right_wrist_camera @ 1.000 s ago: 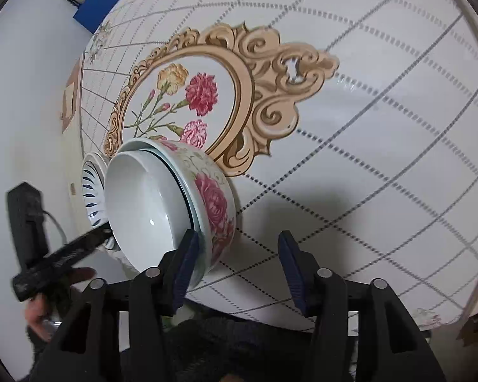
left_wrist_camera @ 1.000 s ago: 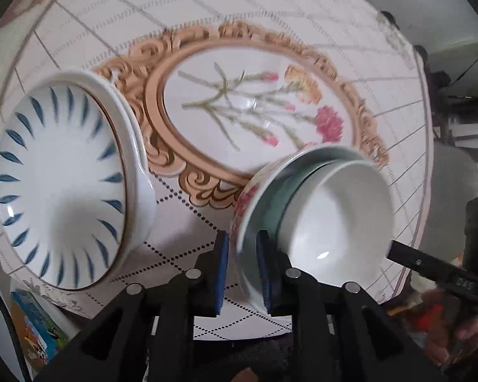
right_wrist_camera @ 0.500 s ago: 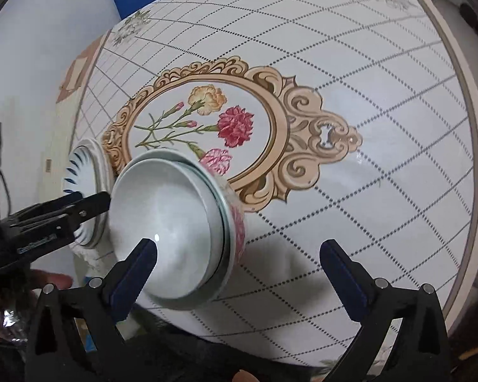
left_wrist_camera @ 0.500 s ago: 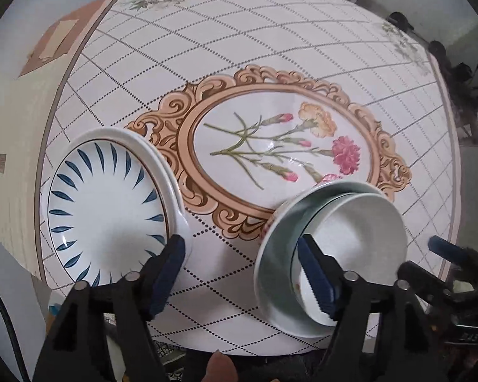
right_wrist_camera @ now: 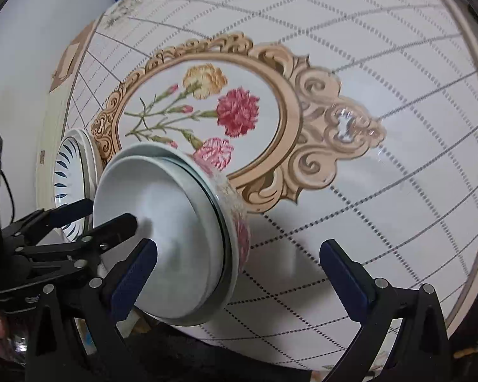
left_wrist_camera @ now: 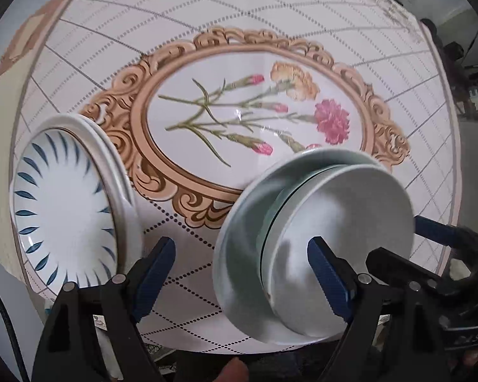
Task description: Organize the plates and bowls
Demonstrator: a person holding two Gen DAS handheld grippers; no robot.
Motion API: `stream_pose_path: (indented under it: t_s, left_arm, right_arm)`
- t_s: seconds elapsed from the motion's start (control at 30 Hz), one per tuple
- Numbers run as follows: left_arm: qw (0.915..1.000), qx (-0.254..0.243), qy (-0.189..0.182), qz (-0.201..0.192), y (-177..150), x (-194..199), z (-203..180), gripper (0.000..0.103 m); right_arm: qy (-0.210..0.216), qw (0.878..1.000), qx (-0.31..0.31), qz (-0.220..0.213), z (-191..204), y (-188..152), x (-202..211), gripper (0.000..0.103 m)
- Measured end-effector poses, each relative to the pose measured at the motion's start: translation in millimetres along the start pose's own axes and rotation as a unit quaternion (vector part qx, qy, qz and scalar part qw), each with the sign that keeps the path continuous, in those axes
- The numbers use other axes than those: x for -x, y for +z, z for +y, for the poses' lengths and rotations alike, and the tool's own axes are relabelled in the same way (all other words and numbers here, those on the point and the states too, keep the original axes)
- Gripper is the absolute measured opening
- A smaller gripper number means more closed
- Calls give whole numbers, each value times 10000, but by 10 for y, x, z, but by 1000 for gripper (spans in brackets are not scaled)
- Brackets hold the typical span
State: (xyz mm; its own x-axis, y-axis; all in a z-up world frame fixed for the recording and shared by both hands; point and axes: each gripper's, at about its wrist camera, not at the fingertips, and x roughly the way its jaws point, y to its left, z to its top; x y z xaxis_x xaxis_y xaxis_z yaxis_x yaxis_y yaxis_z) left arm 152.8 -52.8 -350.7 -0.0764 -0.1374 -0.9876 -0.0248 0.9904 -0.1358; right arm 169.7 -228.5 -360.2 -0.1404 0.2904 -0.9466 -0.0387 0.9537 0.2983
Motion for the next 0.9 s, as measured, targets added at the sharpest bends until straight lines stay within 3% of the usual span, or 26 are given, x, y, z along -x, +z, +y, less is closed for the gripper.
stream_pose_path:
  t_s: [0.23, 0.53, 0.7, 0.73, 0.9]
  left_arm:
    - [9984, 199, -332, 401, 44, -267, 36, 83]
    - [9932, 272, -987, 555, 126, -416, 114, 79]
    - [9866, 332, -1452, 664, 223, -542, 230, 74]
    - [9857, 339, -1505, 674, 239, -546, 223, 74]
    - [9836, 299, -1657, 643, 211, -547, 281, 73]
  right_arm:
    - [232, 9992, -186, 256, -48, 23, -194, 95]
    - [789, 9954, -399, 366, -135, 76, -327, 91]
    - [1338, 9881, -530, 548, -205, 123, -434, 77]
    - [1440, 9862, -552, 600, -213, 129, -473, 67]
    - [1618, 9840, -424, 617, -231, 148, -568, 62]
